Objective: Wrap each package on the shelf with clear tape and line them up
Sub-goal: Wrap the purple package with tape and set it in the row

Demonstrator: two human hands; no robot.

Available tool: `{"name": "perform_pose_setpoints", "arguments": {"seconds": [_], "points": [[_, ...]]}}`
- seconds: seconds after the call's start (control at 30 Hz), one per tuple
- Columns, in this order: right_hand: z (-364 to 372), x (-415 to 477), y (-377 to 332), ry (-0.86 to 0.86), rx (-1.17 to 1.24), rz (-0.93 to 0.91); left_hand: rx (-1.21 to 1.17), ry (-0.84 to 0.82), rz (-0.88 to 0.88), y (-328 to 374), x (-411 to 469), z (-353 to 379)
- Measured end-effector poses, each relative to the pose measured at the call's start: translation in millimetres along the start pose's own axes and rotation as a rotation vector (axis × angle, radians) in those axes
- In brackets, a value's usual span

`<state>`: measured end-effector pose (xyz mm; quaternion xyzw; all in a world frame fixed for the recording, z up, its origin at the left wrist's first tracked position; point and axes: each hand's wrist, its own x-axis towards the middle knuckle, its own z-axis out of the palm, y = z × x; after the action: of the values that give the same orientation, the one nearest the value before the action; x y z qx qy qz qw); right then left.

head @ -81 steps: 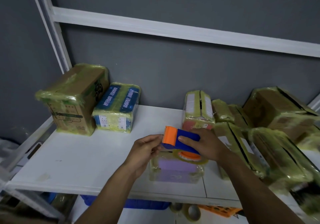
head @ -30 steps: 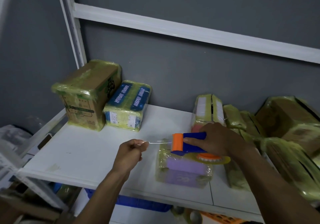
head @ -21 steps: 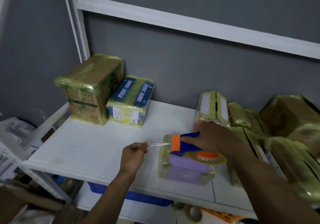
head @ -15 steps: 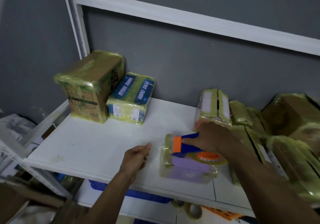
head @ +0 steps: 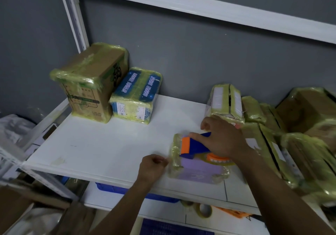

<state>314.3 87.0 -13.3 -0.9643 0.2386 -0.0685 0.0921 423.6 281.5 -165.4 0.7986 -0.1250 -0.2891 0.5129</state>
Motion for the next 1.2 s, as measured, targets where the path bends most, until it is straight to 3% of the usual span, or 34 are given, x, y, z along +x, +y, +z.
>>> {"name": "perform_pose_setpoints", "arguments": {"seconds": [0.1,0.3,0.5,0.63,0.8,0.93,1.1,1.2], "points": [[2,-1,3,0.066,0.082,-0.033,-0.261,0.084,0.169,18,-5,-10],[0,0,-6,0.173,0.151,-0.003,-0.153,-0.347,0.321,42,-26,-13],[-3,-4,-14,0.159,0.109,0.015,-0.205,-0.305,0.34,35,-30,-2],[-10,-3,-22,0.04,0.177,-0.069,-0.167,-0.257,0.349,33,-16,-19],[-21,-25,-26,-0.191,0.303,-0.164,-0.057,-0.294,0.327,32,13,-48],[-22,-37,-30,-0.233,0.086,-0.255,0.13,-0.394,0.44,30,21,-55],[-18,-48,-30,-0.124,0.113,-0.236,0.338,-0.388,0.551,33,32,-63],[-16,-53,-32,-0.085,0.212,-0.202,0.485,-0.281,0.694,29,36,-62]]}}
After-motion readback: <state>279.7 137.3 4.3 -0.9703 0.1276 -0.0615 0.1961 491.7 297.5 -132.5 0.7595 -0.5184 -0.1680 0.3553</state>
